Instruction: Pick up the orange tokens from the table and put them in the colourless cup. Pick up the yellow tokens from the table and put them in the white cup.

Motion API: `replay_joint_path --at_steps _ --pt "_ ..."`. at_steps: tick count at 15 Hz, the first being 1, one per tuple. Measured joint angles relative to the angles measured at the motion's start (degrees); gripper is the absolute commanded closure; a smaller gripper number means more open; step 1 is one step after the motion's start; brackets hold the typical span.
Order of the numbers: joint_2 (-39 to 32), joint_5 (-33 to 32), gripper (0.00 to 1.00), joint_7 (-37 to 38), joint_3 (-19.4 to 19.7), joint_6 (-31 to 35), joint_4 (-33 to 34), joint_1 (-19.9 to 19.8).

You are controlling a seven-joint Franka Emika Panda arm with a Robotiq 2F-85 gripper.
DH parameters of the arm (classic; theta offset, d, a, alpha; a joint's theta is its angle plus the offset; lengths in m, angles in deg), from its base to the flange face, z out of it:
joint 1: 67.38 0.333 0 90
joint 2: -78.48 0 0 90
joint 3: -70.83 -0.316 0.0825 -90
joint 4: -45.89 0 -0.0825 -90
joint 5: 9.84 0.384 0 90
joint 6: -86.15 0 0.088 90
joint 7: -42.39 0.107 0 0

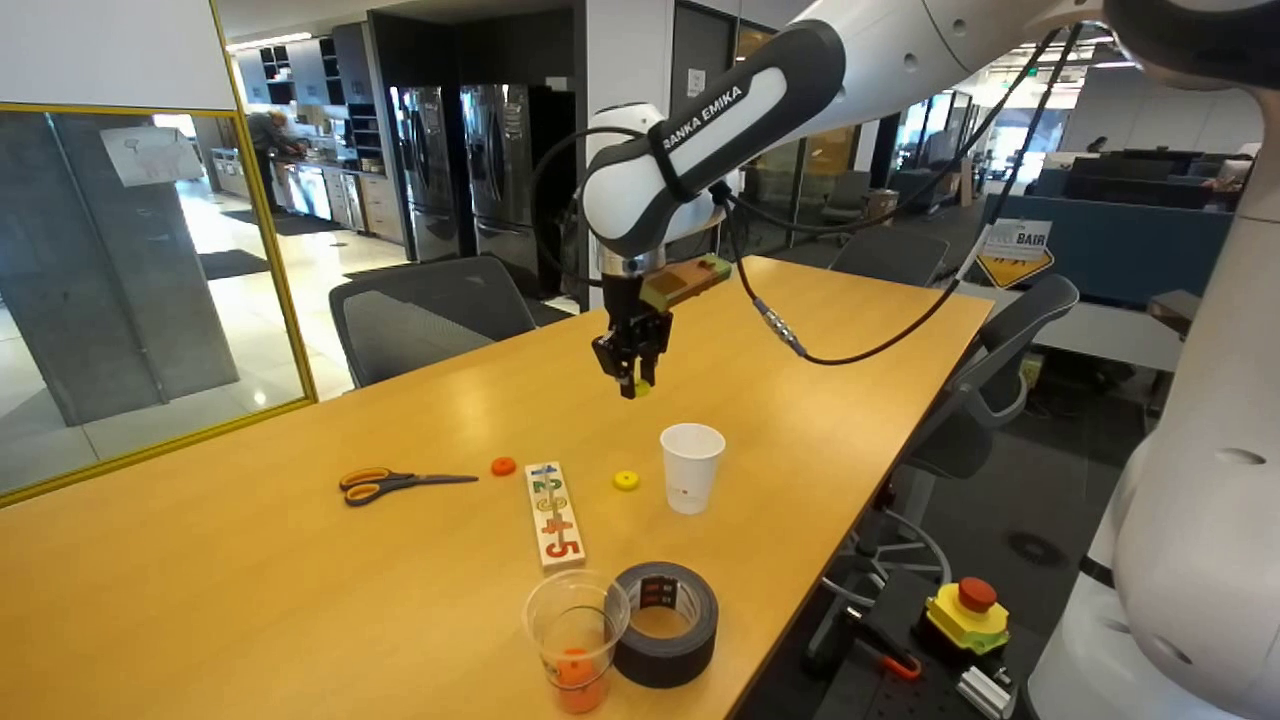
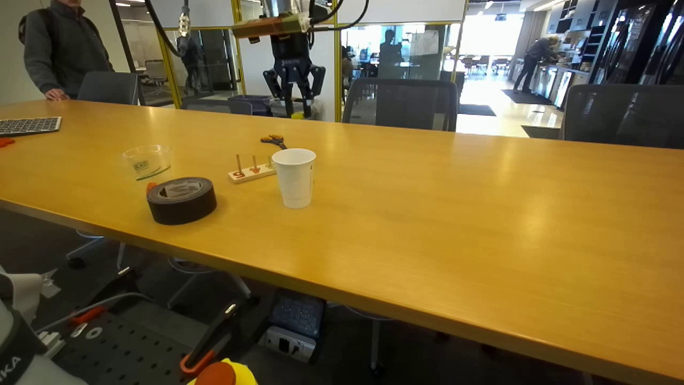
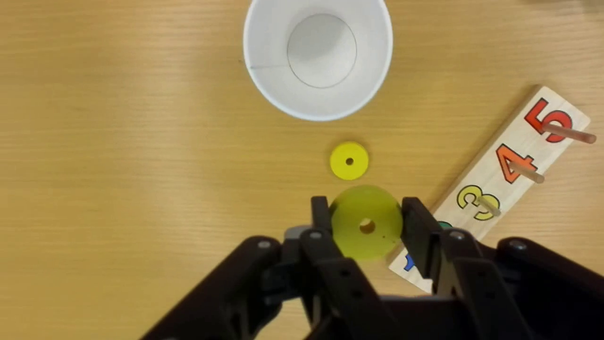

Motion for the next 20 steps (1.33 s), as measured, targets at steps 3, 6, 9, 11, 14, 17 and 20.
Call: replay_joint_path --at_steps 3,6,9,11,14,17,20 --pt "0.75 0.0 0.78 1.31 0.62 -0.13 -2.27 -1.04" --pt "0.81 0.0 0.78 2.32 1.25 -0.38 -3.72 -1.87" --pt "0.82 0.0 0.78 2.4 1.61 -1.89 -4.53 -2.41" --pt "0.82 0.0 0.78 2.4 1.64 -2.85 -4.89 -2.6" --pt "0.82 0.0 0.78 2.4 1.66 -4.05 -5.35 -2.7" --pt "0.82 0.01 0.33 2.4 1.66 -4.97 -5.77 -2.71" --pt "0.82 0.11 0.19 2.4 1.66 -5.95 -5.9 -2.71"
